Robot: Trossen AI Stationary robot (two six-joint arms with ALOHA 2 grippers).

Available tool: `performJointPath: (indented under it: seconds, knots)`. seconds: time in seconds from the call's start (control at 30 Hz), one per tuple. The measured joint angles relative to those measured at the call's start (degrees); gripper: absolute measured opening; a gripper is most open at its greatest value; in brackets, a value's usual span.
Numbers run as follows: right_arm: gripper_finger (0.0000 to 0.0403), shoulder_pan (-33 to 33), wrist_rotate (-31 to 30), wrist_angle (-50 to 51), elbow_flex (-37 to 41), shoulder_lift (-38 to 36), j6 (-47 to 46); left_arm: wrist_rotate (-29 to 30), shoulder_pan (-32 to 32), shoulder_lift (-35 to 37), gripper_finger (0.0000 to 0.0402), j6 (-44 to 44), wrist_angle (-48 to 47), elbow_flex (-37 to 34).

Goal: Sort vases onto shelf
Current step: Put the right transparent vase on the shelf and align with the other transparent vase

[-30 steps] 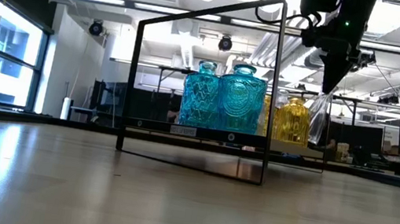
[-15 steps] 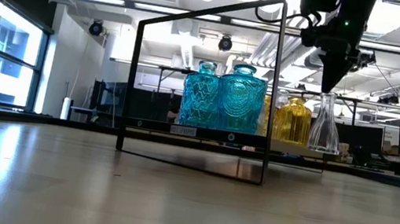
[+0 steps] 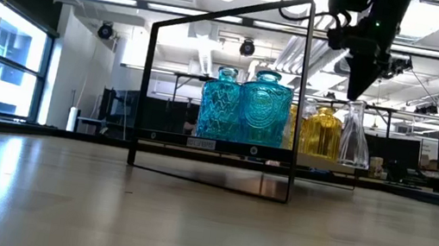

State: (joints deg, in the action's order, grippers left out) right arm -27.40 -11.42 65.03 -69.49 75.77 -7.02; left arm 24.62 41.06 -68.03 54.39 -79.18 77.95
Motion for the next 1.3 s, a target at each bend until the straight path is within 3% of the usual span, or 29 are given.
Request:
performJointPath:
  seconds: [0.87,1.07,1.3]
  knots:
    - [0.0055,0.0,1.8,-6.4,0.0,0.0,-1.9,0.0,0.0,0.0,0.0133,0.0,0.0,0.0]
    - [0.0055,0.1,0.9,-6.1,-3.1,0.0,-2.2,0.0,0.0,0.0,0.0133,-0.5,0.0,0.0]
    - [0.0053,0.0,-5.0,4.8,-10.4,0.0,-5.1,0.0,0.0,0.0,0.0133,-0.5,0.0,0.0]
